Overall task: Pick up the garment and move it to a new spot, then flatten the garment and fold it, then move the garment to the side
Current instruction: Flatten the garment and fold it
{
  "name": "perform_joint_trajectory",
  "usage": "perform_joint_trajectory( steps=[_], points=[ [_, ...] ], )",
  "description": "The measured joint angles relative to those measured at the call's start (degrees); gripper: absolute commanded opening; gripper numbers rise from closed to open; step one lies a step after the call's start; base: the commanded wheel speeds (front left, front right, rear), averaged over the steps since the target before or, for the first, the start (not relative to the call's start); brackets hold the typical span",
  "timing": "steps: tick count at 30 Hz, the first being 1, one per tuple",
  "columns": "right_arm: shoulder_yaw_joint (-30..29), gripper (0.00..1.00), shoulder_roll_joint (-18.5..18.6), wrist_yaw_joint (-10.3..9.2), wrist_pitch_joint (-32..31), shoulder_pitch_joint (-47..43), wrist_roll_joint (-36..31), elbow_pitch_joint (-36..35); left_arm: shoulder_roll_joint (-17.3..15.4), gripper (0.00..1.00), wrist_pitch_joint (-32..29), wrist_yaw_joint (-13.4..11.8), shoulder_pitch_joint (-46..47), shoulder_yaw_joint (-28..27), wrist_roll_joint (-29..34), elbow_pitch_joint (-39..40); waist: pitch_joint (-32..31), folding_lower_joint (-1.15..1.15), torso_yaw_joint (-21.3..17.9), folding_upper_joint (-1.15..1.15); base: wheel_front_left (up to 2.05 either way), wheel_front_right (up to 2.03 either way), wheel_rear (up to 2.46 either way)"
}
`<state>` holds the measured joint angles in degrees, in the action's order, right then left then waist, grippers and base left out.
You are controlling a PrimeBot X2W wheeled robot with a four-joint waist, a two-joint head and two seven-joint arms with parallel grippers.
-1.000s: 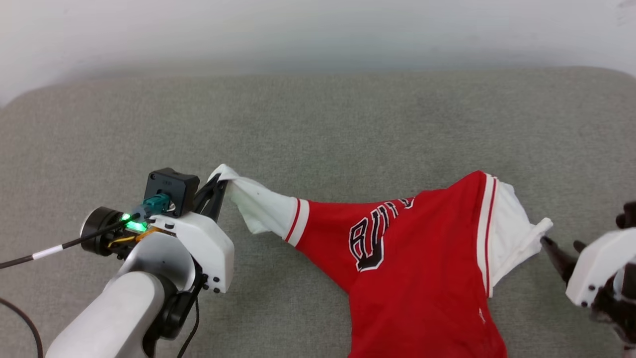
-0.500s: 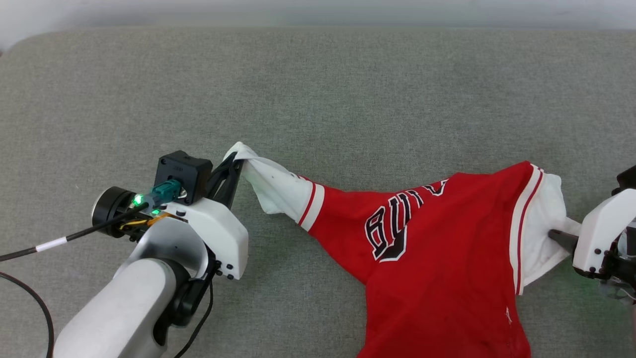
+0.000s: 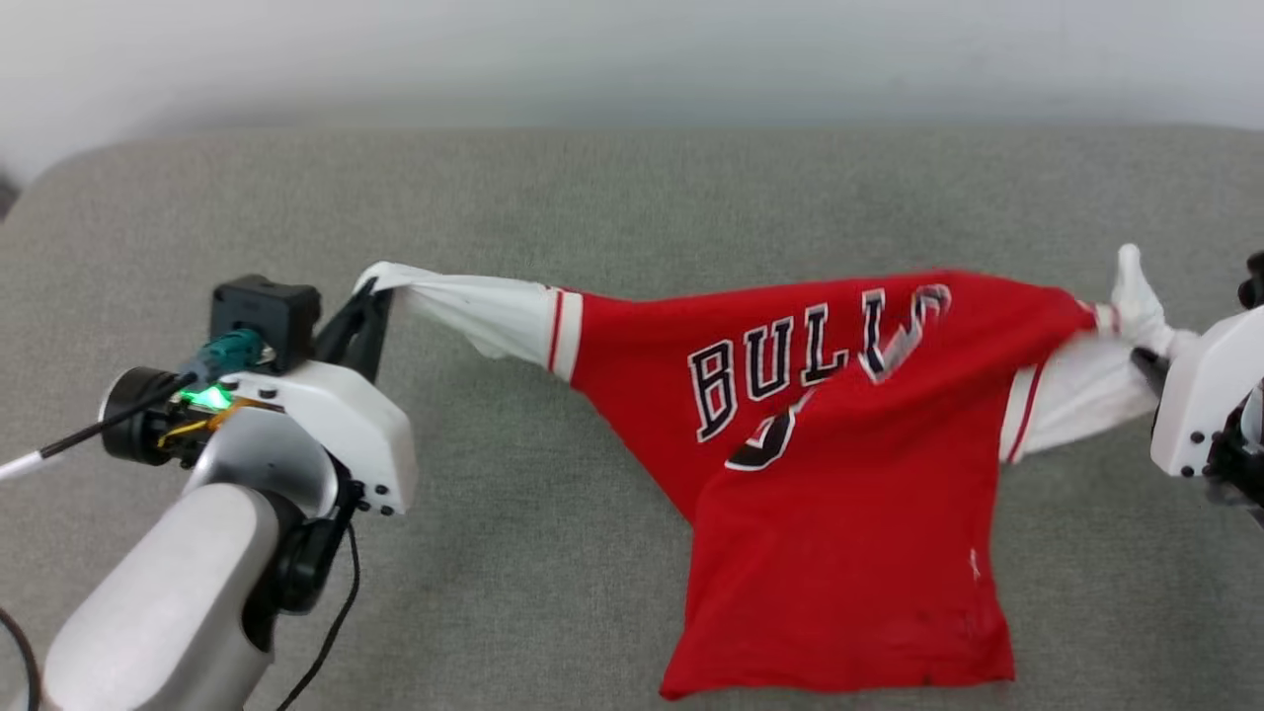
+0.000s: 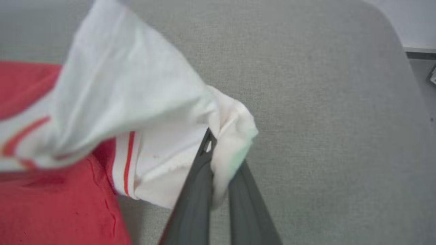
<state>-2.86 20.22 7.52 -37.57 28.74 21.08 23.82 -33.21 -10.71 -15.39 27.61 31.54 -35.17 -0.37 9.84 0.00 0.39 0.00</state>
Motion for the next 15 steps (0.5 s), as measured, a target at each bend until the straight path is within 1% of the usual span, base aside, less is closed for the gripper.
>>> perform_joint_trajectory(
  steps=[3,6,10,15],
  points=[
    [0.6,0.0,0.6,0.01,2.3,1.5,-1.2,-0.4,-0.2,0.0,0.8,0.3,0.3,-1.4,-1.4,-1.7,-2.4,0.0,-0.4,0.0,0.0,0.0,0.0],
    [2.0,0.0,1.2,0.01,3.5,3.0,-1.7,-0.2,0.2,0.0,1.4,1.3,2.3,-2.6,-2.6,-4.3,-4.5,0.0,-0.7,0.0,0.0,0.0,0.0],
    [5.2,0.0,1.9,0.01,3.9,6.1,-1.2,0.6,1.8,0.0,1.9,3.4,6.5,-3.5,-4.4,-8.9,-6.3,0.0,-1.1,0.0,0.0,0.0,0.0],
    [9.0,0.0,2.5,0.01,5.3,12.8,-0.3,2.7,4.2,0.0,2.7,6.1,14.2,-4.2,-5.3,-16.9,-5.7,0.0,-1.6,0.0,0.0,0.0,0.0]
  ],
)
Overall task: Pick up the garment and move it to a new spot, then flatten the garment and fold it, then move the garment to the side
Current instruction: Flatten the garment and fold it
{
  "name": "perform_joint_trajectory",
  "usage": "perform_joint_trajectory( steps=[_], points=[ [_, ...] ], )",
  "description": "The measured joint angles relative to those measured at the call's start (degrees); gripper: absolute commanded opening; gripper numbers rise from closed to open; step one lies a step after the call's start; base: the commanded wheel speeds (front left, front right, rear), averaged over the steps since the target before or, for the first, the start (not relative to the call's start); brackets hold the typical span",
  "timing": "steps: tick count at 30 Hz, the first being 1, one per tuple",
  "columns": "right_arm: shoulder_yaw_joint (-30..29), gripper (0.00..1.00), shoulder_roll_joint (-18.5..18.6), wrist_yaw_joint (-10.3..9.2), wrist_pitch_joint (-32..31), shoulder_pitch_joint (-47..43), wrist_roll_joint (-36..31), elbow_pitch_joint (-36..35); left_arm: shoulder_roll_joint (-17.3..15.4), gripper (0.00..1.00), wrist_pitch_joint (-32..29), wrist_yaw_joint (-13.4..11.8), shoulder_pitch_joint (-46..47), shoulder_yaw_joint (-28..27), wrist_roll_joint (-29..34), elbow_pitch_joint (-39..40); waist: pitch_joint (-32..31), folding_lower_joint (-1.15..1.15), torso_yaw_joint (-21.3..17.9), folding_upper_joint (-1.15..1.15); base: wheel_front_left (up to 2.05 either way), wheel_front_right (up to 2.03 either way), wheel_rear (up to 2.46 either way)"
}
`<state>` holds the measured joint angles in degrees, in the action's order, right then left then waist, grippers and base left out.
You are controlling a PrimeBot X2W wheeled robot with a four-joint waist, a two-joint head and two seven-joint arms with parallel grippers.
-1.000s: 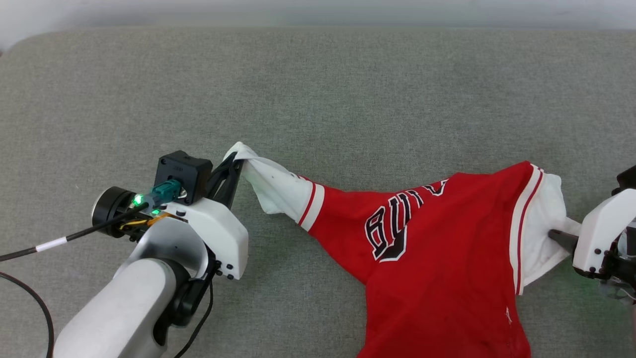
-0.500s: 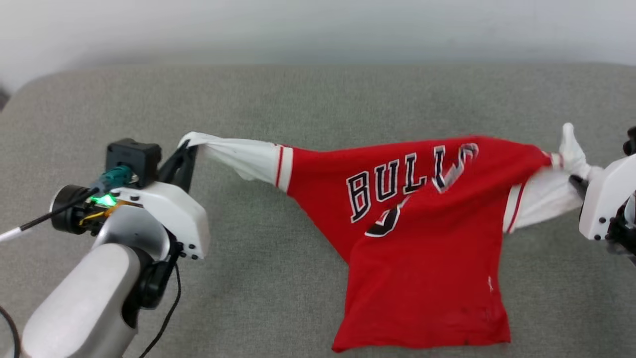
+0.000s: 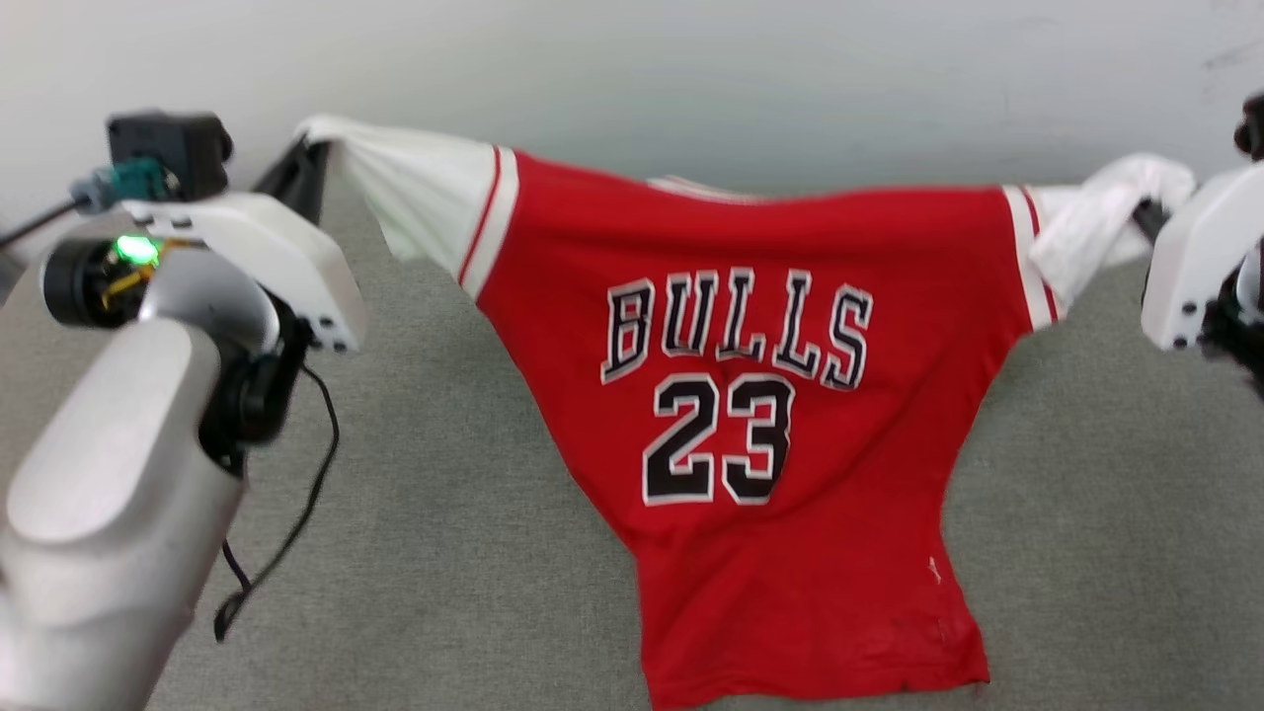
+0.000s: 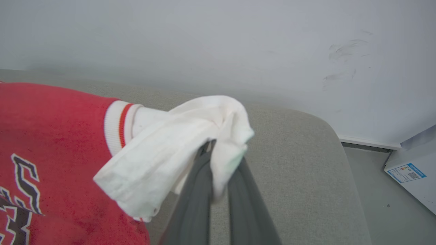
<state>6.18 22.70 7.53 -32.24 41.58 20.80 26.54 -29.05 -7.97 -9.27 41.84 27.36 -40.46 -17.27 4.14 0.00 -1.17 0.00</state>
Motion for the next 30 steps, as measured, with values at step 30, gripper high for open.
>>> perform_joint_trajectory(
  steps=[30],
  points=[
    [2.5,0.0,-3.1,0.01,25.4,45.6,-11.6,15.7,4.2,0.0,15.4,7.8,46.8,-4.8,3.1,-26.4,23.2,0.01,-2.4,0.0,0.0,0.0,0.0]
  ],
)
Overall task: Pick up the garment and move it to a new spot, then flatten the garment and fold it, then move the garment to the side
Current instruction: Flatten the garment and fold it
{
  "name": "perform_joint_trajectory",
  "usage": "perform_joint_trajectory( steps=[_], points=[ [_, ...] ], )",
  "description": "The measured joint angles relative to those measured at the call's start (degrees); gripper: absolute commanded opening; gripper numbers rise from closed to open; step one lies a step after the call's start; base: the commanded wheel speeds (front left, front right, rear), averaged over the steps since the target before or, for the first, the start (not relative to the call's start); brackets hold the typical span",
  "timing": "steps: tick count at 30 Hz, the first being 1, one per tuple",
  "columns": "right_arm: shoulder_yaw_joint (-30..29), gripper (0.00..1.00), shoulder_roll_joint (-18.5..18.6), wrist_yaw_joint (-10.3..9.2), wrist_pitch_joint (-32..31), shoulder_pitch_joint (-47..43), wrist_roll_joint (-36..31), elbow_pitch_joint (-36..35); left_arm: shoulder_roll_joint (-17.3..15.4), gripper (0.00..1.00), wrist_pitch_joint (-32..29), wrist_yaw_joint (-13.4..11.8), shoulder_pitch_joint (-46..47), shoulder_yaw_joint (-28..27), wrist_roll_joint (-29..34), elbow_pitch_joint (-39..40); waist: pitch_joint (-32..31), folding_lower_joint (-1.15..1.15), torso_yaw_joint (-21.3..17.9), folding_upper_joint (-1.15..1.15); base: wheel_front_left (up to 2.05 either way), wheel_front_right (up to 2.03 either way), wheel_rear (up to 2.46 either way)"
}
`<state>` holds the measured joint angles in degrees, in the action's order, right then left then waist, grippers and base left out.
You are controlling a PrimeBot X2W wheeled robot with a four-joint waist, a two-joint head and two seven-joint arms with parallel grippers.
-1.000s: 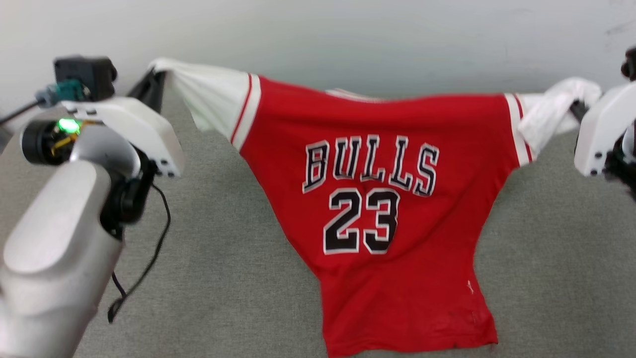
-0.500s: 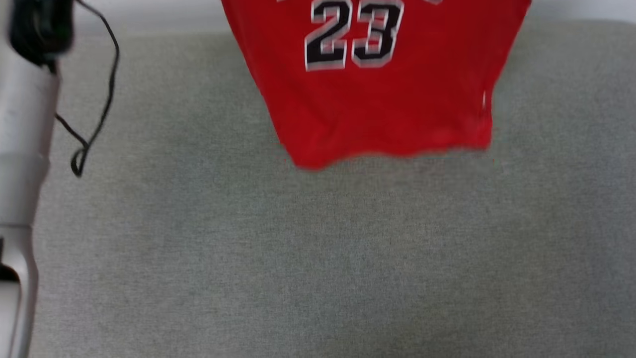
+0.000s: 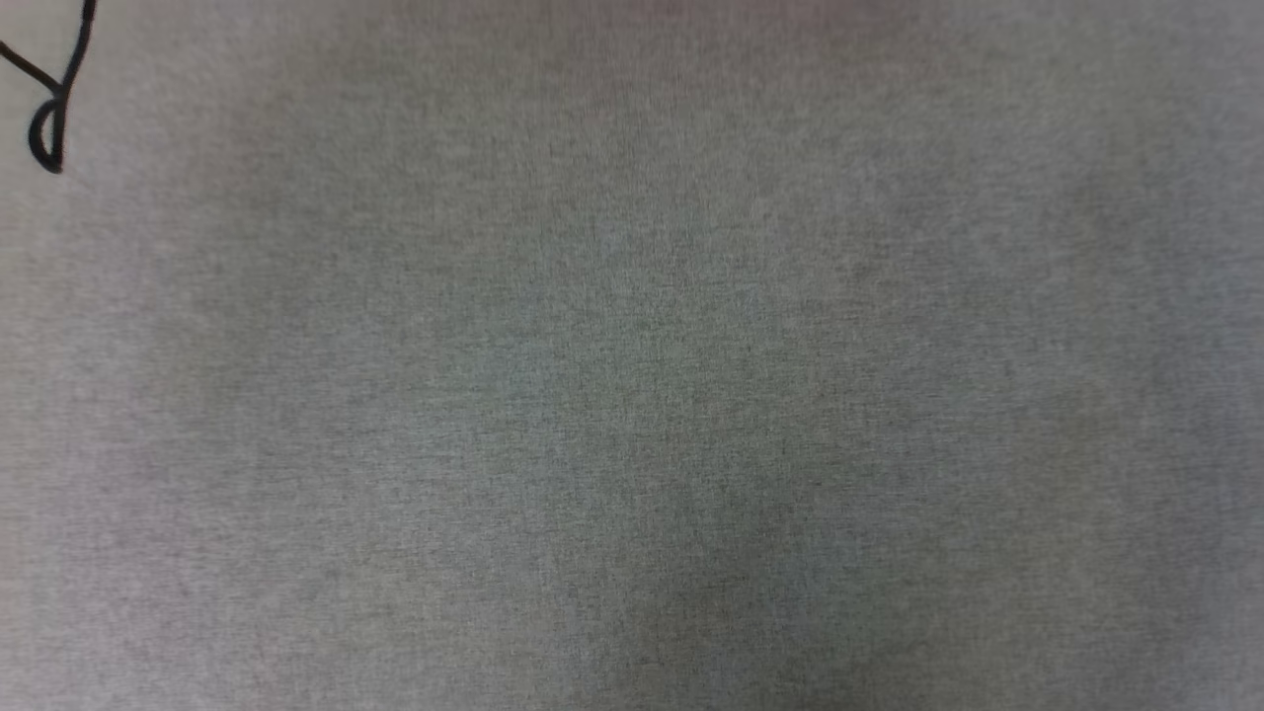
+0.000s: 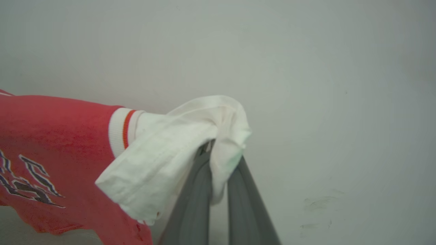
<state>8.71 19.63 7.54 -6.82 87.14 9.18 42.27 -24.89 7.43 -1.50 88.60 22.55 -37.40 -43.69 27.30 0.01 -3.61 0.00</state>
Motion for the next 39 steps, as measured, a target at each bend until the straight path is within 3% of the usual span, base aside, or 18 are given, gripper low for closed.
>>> perform_joint_trajectory(
  steps=[13,20,25,31,39],
  points=[
    [8.3,0.0,-1.6,0.0,4.2,-0.5,5.8,9.4,3.8,0.0,3.0,3.9,-2.8,1.7,-1.3,-9.6,6.7,0.0,0.6,0.0,0.0,0.0,0.0],
    [14.1,0.0,-0.8,-0.01,7.2,-9.4,11.7,9.0,4.0,0.0,5.5,6.1,-12.3,1.9,-2.8,-11.9,2.7,0.0,0.8,0.0,0.0,0.0,0.0],
    [17.7,0.0,0.8,-0.01,6.5,-21.3,18.1,3.5,3.4,0.0,6.8,7.1,-24.4,1.2,-4.8,-9.9,-2.7,-0.01,1.2,0.0,0.0,0.0,0.0],
    [19.8,0.0,4.6,-0.01,3.6,-37.6,22.8,-4.7,2.4,0.0,7.4,5.9,-42.0,-0.1,-6.6,-4.1,-10.4,-0.02,1.3,0.0,0.0,0.0,0.0],
    [18.6,0.0,6.4,-0.01,-0.1,-59.1,24.0,-14.2,1.9,0.0,6.7,0.3,-64.4,-1.0,-9.8,7.3,-19.2,-0.02,1.5,0.0,0.0,0.0,0.0]
  ],
)
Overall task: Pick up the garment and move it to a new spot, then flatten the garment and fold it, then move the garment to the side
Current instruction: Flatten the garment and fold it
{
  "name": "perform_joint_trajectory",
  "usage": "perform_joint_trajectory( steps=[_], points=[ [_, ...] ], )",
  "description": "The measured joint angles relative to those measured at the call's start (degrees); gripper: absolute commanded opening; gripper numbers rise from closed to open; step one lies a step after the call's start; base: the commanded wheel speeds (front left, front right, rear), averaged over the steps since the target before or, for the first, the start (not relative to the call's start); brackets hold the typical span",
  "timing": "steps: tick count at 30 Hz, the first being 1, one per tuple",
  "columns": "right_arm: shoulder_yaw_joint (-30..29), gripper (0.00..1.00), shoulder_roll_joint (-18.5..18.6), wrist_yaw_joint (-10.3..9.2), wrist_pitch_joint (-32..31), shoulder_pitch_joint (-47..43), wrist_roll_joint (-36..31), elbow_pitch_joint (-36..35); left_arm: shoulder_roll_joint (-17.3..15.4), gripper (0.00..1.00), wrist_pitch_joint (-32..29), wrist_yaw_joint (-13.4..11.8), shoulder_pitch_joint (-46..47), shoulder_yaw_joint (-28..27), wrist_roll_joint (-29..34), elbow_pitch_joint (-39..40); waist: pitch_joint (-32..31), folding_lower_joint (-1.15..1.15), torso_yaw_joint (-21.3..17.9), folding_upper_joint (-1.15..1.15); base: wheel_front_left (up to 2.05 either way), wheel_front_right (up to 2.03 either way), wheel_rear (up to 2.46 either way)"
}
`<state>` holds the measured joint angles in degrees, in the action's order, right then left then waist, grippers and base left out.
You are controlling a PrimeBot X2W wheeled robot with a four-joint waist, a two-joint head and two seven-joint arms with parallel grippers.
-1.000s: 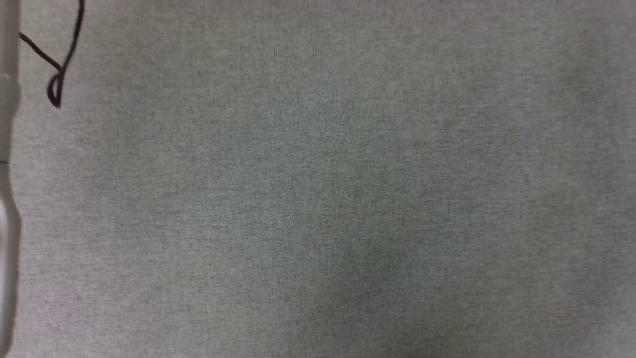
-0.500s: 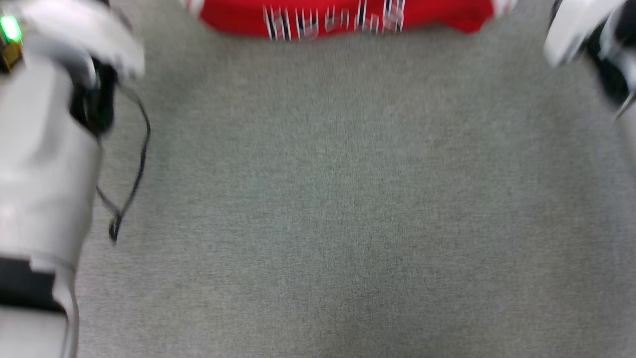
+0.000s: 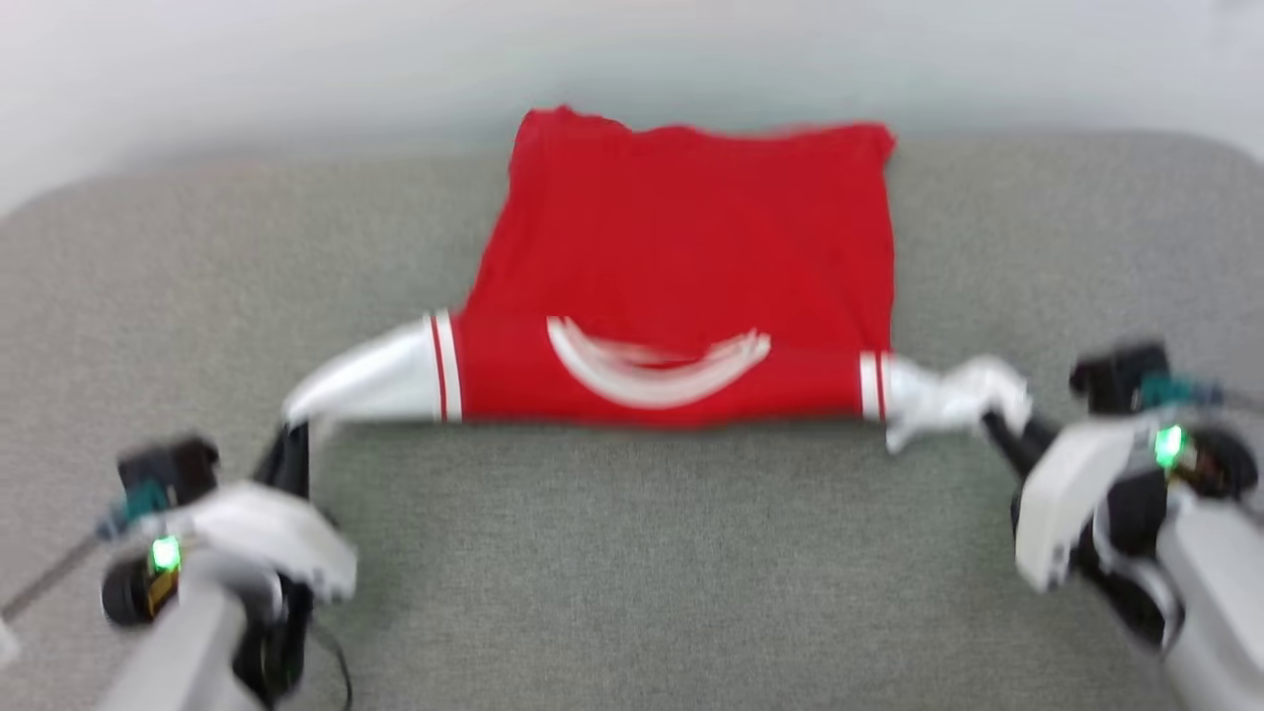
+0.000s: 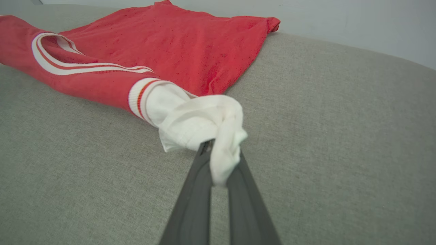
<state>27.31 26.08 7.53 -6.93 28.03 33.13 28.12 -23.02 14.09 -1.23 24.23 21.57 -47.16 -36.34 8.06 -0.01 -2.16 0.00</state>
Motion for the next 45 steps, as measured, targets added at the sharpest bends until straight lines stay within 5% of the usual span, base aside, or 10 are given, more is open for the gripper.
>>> perform_joint_trajectory(
  steps=[10,15,16,18,25,31,45],
  points=[
    [-6.9,0.0,-2.3,0.0,-5.7,-24.0,-3.4,-8.5,-2.4,0.0,-4.2,-8.8,-22.0,0.7,-1.5,15.7,-8.1,-0.01,0.3,0.0,0.0,0.0,0.0],
    [-11.5,0.15,-4.0,0.0,-8.5,-33.0,-7.1,-13.6,-4.3,0.0,-5.9,-12.5,-29.2,0.7,-1.9,23.4,-9.5,-0.01,0.2,0.0,0.0,0.0,0.0],
    [-12.3,0.36,-4.5,0.0,-9.0,-34.6,-7.5,-14.4,-4.6,0.0,-6.1,-13.1,-30.4,0.7,-1.9,24.7,-9.6,-0.01,0.3,0.0,0.0,0.0,0.0],
    [-13.9,1.0,-5.5,0.0,-9.9,-37.4,-8.3,-16.1,-5.1,0.0,-6.4,-14.4,-32.1,0.7,-1.8,27.2,-9.6,-0.01,0.5,0.0,0.0,0.0,0.0],
    [-22.0,1.0,-9.0,0.0,-11.5,-40.1,-10.7,-22.6,-6.2,0.0,-6.0,-17.5,-33.4,1.0,0.6,34.4,-9.0,0.0,1.3,0.0,0.0,0.0,0.0],
    [-29.1,1.0,-10.5,-0.02,-12.6,-31.6,-11.6,-22.5,-6.6,0.0,-6.4,-18.6,-31.5,2.2,3.1,39.8,-7.1,0.01,2.1,0.0,0.0,0.0,0.0],
    [-31.2,1.0,-8.2,-0.02,-27.1,7.9,-9.4,-0.2,-4.8,0.0,-6.4,-17.8,-18.5,5.0,8.3,46.9,6.8,0.03,5.5,0.0,0.0,0.0,0.0]
  ],
)
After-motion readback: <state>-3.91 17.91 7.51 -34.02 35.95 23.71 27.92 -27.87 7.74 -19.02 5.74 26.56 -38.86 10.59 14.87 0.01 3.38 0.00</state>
